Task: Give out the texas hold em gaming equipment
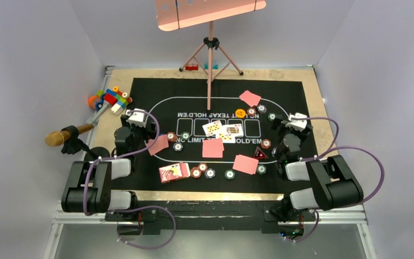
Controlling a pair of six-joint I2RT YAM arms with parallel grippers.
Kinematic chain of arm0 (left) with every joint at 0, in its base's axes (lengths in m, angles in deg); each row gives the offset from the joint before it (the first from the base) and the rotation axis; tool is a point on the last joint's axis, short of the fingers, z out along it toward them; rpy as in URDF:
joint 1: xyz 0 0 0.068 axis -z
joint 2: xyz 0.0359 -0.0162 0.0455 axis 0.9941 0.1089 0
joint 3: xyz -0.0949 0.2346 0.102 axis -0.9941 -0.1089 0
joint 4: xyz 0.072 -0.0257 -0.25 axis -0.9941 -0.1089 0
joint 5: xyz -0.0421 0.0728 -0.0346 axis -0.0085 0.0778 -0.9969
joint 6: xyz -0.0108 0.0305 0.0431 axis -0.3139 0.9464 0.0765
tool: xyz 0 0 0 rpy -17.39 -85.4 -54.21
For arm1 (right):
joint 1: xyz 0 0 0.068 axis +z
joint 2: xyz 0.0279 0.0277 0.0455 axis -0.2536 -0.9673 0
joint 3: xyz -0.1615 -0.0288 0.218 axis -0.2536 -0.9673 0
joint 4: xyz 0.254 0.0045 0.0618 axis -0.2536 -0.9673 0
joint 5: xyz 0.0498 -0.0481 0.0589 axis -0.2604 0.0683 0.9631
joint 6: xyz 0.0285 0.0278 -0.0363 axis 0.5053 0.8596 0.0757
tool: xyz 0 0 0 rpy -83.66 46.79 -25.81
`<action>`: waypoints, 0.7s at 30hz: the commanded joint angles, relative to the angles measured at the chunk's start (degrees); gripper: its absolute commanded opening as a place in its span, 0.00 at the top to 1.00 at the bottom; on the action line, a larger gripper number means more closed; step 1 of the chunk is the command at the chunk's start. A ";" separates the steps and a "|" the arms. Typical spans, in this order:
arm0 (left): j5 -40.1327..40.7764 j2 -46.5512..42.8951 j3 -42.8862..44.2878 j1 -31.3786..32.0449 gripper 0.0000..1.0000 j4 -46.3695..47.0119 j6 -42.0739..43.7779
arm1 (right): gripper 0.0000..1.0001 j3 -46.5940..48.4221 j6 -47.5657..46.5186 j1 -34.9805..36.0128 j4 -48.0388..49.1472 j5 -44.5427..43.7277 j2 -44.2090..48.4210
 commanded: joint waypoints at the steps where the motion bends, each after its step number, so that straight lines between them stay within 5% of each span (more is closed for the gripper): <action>1: -0.32 -0.10 3.41 -0.34 0.00 0.12 0.18 | 0.02 0.47 -3.54 -2.90 13.01 8.99 -4.16; 3: -0.17 -0.23 3.22 -0.34 0.00 0.18 0.20 | 0.02 2.42 0.10 -3.42 2.74 10.42 -0.48; 7: -0.14 -0.08 3.11 -0.34 0.00 0.48 0.28 | 0.02 5.29 2.86 -5.40 -2.76 11.41 -0.49; 21: 1.11 0.04 3.18 -0.36 0.00 0.58 0.11 | 0.02 5.00 2.22 -5.68 -0.91 11.30 -1.21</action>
